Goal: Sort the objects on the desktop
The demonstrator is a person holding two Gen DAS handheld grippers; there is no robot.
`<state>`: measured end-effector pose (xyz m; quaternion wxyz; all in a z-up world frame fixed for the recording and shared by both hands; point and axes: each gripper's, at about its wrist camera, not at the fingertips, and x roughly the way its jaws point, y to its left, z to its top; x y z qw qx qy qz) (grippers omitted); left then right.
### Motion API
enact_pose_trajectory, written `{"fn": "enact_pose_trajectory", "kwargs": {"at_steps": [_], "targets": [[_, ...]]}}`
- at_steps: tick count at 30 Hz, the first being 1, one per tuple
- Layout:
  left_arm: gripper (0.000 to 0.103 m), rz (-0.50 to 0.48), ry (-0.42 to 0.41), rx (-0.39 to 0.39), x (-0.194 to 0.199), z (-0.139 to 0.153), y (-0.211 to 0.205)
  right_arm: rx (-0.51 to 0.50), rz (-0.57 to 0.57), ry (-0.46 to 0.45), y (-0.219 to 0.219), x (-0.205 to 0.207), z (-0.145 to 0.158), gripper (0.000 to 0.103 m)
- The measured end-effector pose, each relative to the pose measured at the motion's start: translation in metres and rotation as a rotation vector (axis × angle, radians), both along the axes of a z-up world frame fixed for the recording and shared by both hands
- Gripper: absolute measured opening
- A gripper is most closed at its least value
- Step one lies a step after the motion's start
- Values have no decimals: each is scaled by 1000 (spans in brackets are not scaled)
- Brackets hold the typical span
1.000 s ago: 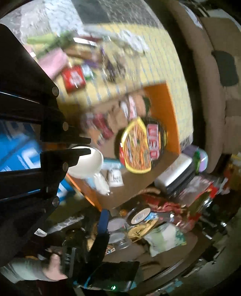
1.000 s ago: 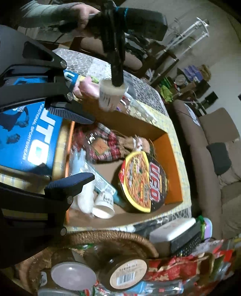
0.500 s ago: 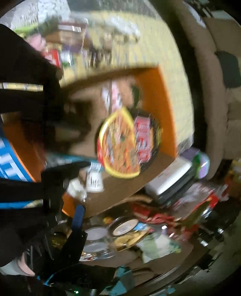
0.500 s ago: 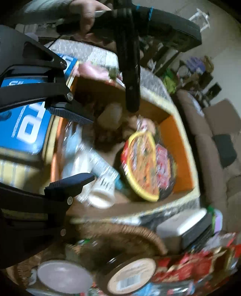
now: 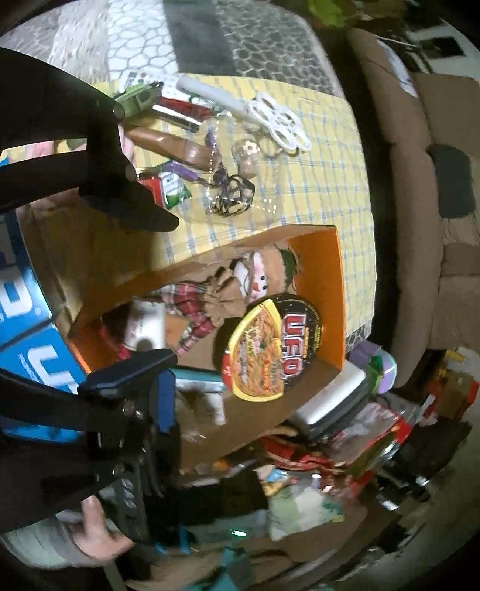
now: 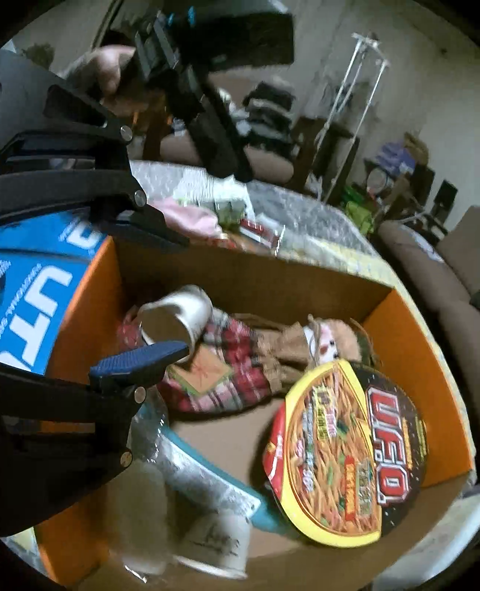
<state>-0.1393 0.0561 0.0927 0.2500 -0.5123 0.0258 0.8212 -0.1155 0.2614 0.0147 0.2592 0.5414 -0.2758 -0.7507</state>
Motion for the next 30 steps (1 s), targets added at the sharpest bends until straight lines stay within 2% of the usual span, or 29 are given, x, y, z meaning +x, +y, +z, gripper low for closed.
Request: {"fn": "enact_pose_trajectory", "kwargs": {"at_steps": [2, 3, 5, 7, 11, 13, 15, 24, 28, 30], "targets": [[69, -17, 22, -26, 6, -5, 6, 22, 21, -23, -9, -4, -7, 46], [69, -18, 24, -34, 8, -8, 8, 30, 28, -40, -13, -7, -13, 39], [69, -21, 27, -43, 12, -12, 11, 87, 48, -53, -25, -17, -20, 32], [70, -17, 51, -66, 16, -14, 14, 131, 71, -57, -35, -23, -24, 29], [71, -14, 51, -62, 19, -16, 13, 122, 86, -61, -45, -30, -27, 24], [71, -15, 48, -60, 20, -16, 12, 62, 54, -51, -39, -30, -27, 21], [71, -13, 50, -60, 20, -16, 10, 45, 36, -24, -35, -28, -24, 15], [71, -11, 47, -55, 23, -14, 6, 113, -19, 78, -16, -20, 15, 10], [72, 0, 33, -35, 23, -14, 3, 98, -18, 46, -3, -16, 21, 10], [73, 11, 25, -21, 21, -14, -2, 109, -4, 25, -5, -18, 17, 14]]}}
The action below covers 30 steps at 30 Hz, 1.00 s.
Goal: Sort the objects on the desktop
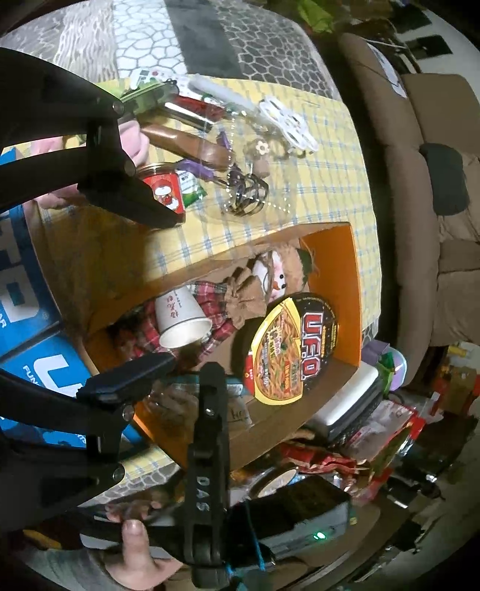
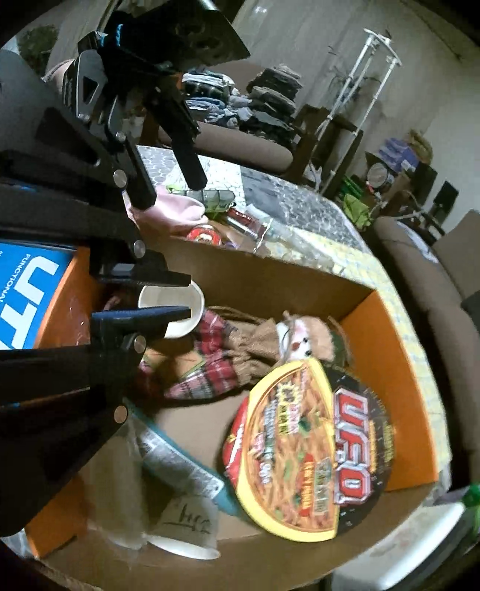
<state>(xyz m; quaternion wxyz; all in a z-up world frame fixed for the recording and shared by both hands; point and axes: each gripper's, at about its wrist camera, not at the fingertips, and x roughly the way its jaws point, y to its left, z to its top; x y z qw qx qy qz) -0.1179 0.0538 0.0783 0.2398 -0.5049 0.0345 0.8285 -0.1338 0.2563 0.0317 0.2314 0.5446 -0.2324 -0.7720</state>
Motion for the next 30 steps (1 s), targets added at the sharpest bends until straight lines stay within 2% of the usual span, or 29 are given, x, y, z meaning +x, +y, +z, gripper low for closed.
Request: {"fn": "enact_pose_trajectory", "kwargs": {"at_steps": [6, 11, 13, 14, 16, 17, 18, 22, 25, 26, 27, 30], "targets": [[74, 23, -7, 1, -3, -3, -14, 78, 98, -35, -39, -12, -17, 19], [75, 25, -18, 8, -4, -8, -20, 84, 87, -75, -47, -25, -31, 18], [75, 22, -24, 11, -4, -9, -20, 39, 71, -101, -44, -27, -34, 20], [75, 20, -25, 14, -3, -10, -20, 29, 59, -102, -41, -26, -33, 22], [75, 16, -24, 18, -3, -10, -20, 41, 63, -92, -40, -22, -28, 34], [76, 15, -24, 20, -2, -10, -20, 61, 80, -83, -44, -19, -25, 43], [76, 15, -25, 25, -3, -10, -20, 98, 101, -75, -48, -16, -23, 47], [77, 21, -28, 41, -2, -8, -21, 322, 209, -34, -75, -7, -20, 46], [78, 32, -23, 42, -1, -6, -24, 475, 291, 20, -95, -3, -20, 38], [78, 32, -25, 43, -1, -5, -25, 500, 318, 35, -100, -2, -21, 27], [78, 31, -27, 43, -1, -5, -26, 504, 339, 33, -105, -2, -23, 15], [78, 30, -27, 42, 0, -5, -26, 466, 336, 63, -106, 0, -22, 4]]}}
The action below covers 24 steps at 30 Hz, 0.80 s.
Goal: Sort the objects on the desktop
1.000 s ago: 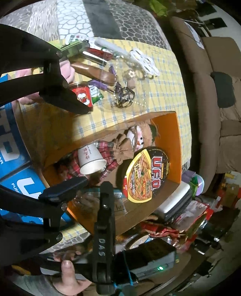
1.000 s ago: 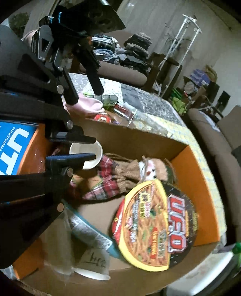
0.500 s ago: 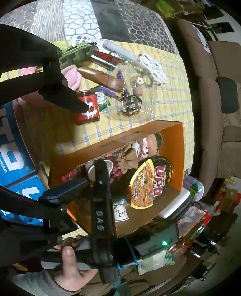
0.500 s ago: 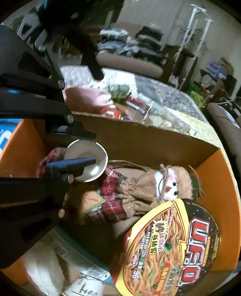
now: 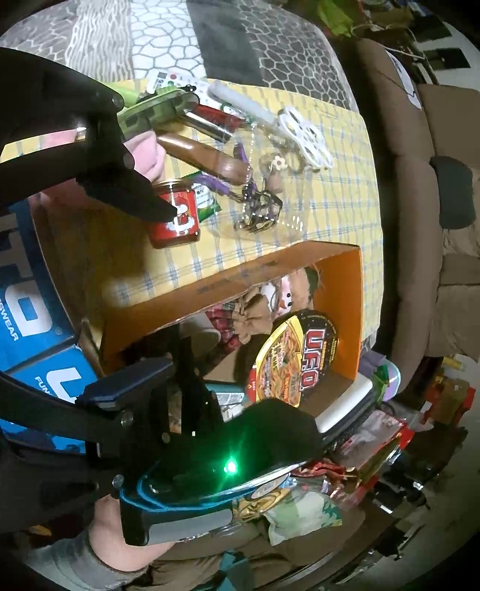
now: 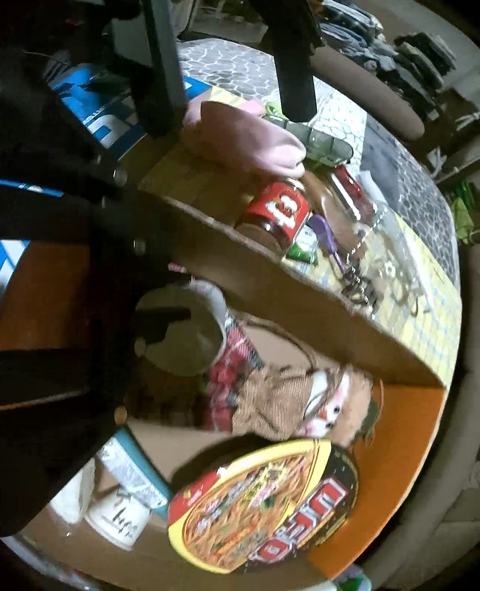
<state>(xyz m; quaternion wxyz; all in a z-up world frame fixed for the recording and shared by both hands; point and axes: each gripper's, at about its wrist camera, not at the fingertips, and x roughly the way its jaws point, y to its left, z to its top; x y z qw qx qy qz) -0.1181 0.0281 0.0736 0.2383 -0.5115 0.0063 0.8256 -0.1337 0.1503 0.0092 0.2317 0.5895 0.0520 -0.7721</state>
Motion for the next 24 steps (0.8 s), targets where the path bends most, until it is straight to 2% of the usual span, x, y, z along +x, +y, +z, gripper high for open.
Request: {"fn": "enact_pose_trajectory", "kwargs": {"at_steps": [4, 8, 12, 16, 19, 20, 21, 22, 23, 24], "targets": [[78, -14, -5, 11, 2, 1, 3, -194, -115, 9, 40, -1, 14, 4], [85, -28, -45, 65, 1, 0, 13, -270, -206, 27, 86, 3, 31, 4], [85, -50, -45, 67, 2, 2, 34, -189, -260, 60, 118, 3, 43, 4], [92, -76, -73, 61, -1, -4, 61, -157, -300, 8, 138, 0, 21, 4], [94, -88, -74, 12, 0, -10, 80, -142, -300, -23, 131, 0, 7, 10], [95, -90, -71, -7, 1, -11, 85, -131, -306, -10, 131, 2, 9, 15], [96, -91, -70, -20, 2, -13, 89, -124, -320, 7, 133, 4, 12, 31], [102, -89, -73, -34, 3, -15, 91, -130, -345, 27, 139, 7, 18, 37], [103, -90, -76, -38, 4, -16, 93, -159, -355, 36, 145, 10, 23, 46], [103, -91, -79, -43, 6, -17, 95, -199, -368, 45, 152, 14, 28, 48]]}}
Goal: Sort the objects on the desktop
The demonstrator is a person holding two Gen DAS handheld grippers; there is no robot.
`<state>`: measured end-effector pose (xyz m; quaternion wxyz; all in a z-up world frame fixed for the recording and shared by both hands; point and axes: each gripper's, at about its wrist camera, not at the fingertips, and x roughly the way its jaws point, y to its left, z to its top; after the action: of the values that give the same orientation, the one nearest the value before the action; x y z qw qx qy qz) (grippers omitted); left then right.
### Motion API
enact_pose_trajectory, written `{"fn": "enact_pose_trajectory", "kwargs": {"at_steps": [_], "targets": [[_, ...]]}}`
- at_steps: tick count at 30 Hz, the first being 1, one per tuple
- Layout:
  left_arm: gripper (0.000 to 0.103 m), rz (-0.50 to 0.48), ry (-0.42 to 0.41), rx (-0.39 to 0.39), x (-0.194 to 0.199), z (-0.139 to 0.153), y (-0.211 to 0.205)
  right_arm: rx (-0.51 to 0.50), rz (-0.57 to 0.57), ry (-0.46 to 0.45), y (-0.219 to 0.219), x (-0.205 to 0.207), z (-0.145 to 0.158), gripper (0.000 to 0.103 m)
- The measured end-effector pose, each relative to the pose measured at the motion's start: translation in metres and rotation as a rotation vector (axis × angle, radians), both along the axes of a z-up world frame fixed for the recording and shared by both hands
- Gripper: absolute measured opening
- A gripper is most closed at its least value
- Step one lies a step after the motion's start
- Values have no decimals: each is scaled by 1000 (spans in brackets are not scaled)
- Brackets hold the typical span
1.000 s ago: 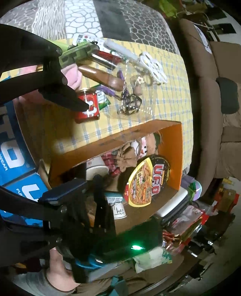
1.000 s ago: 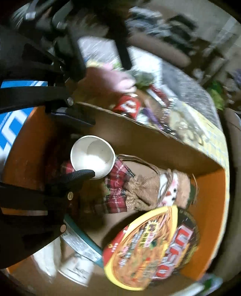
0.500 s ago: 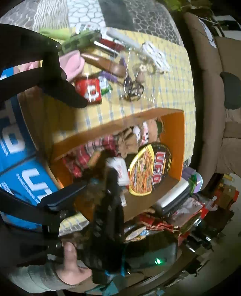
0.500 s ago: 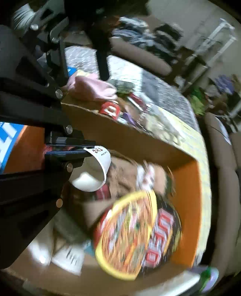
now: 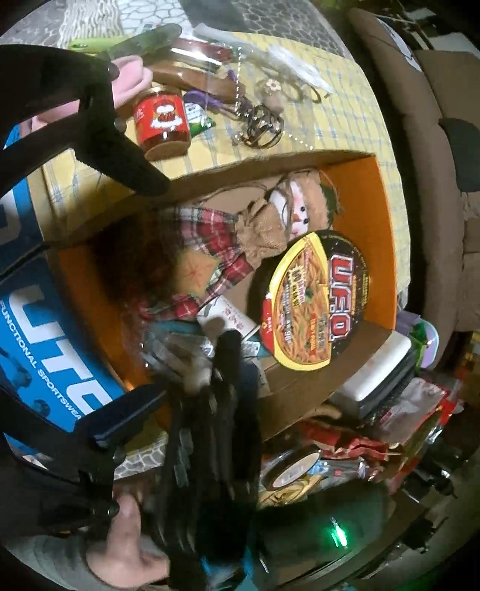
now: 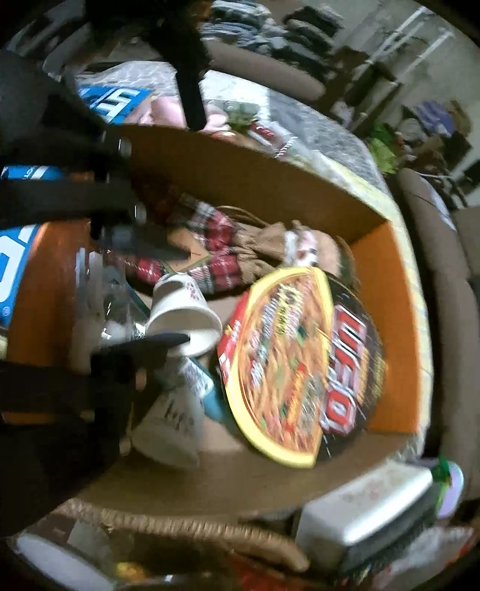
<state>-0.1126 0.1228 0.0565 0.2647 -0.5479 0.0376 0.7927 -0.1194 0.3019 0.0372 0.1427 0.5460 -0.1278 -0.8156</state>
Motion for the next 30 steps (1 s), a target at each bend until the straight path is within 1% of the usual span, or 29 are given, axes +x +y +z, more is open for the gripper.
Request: {"fn": "enact_pose_trajectory", "kwargs": {"at_steps": [2, 4, 5, 6, 8, 11, 13, 14, 15, 17, 21, 25, 29, 30], "targets": [[103, 1, 1, -2, 4, -1, 2, -49, -31, 29, 11, 12, 12, 50], [103, -3, 5, 3, 9, 1, 4, -67, -48, 59, 20, 27, 23, 54], [103, -4, 10, 2, 12, 2, 5, -63, -51, 67, 22, 33, 28, 62], [103, -6, 17, 4, 15, 4, 7, -52, -55, 79, 23, 41, 32, 73], [103, -15, 23, 3, 24, 7, 11, -40, -52, 95, 24, 58, 36, 84], [103, -25, 32, -10, 39, 10, 15, -20, -49, 99, 22, 81, 36, 84], [103, -22, 45, -20, 51, 12, 15, 7, -49, 112, 18, 97, 39, 88], [103, -17, 59, -33, 59, 14, 13, 3, -55, 123, 16, 106, 40, 91], [103, -9, 66, -36, 66, 15, 10, -7, -53, 129, 16, 114, 42, 97], [103, 14, 70, -39, 79, 16, -1, -23, -53, 137, 8, 129, 42, 103], [103, 83, 95, -51, 102, 15, -33, -2, -60, 165, -14, 153, 42, 103], [103, 164, 82, -52, 117, 6, -73, 19, -77, 171, -39, 168, 32, 103], [103, 261, 119, -42, 128, -2, -113, 100, -97, 190, -64, 172, 19, 103], [103, 277, 130, -40, 130, -4, -118, 115, -104, 196, -70, 173, 16, 103]]}}
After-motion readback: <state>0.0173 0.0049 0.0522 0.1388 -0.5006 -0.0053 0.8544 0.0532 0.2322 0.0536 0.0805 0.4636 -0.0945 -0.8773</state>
